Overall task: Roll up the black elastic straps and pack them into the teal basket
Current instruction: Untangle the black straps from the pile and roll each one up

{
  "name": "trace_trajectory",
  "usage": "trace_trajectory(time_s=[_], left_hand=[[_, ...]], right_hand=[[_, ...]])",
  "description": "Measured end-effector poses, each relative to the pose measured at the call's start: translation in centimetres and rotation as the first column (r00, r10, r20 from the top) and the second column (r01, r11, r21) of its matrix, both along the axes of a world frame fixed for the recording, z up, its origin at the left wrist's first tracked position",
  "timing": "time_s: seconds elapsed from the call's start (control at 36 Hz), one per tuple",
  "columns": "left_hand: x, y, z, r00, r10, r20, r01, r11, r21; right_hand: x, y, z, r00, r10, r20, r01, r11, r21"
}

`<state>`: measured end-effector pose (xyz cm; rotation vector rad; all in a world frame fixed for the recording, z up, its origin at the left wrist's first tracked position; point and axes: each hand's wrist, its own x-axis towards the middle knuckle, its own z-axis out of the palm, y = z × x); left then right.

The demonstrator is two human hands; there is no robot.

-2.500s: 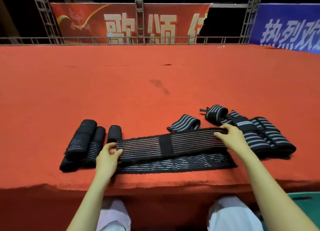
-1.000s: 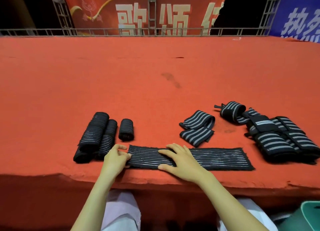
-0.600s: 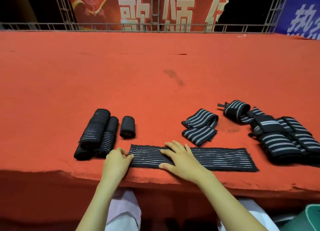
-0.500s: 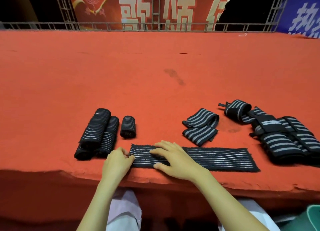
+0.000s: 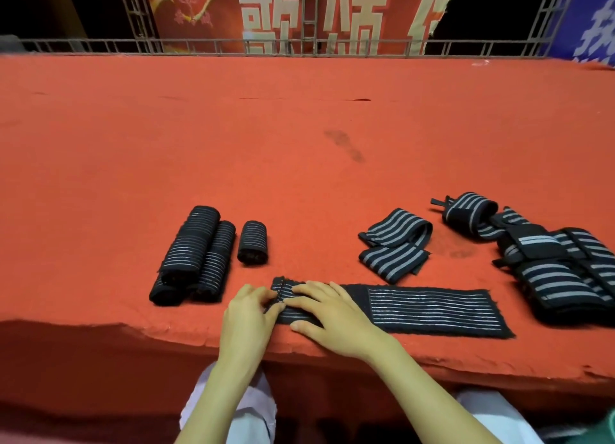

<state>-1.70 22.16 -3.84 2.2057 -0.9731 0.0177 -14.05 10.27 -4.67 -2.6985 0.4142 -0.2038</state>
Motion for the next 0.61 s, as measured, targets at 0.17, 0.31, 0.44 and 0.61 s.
trace_trajectory(time_s=[0.17, 0.31, 0.44, 0.61], left_hand=[[0.0, -0.3, -0.3, 0.999, -0.021, -0.046, 0.023, 0.999, 0.031], [1.0, 0.1, -0.2, 0.982, -0.079, -0.174, 0.084, 0.996, 0.025], [0.5, -0.2, -0.4, 0.981, -0.05, -0.187, 0.055, 0.998, 0.019], [-1.5, -1.1, -0.6, 0.994, 0.001, -0.112, -0.006, 0.999, -0.044]], right_hand=[[-0.2, -0.2, -0.1, 0.999, -0.036, 0.038, 0.035, 0.999, 0.038], [-1.5, -1.0, 0.2, 0.996, -0.088, 0.032, 0.088, 0.996, 0.027], [-2.7, -1.8, 0.1, 0.992, -0.118, 0.049, 0.115, 0.992, 0.047], [-3.0, -1.7, -0.2, 0.987, -0.136, 0.083, 0.131, 0.989, 0.061]])
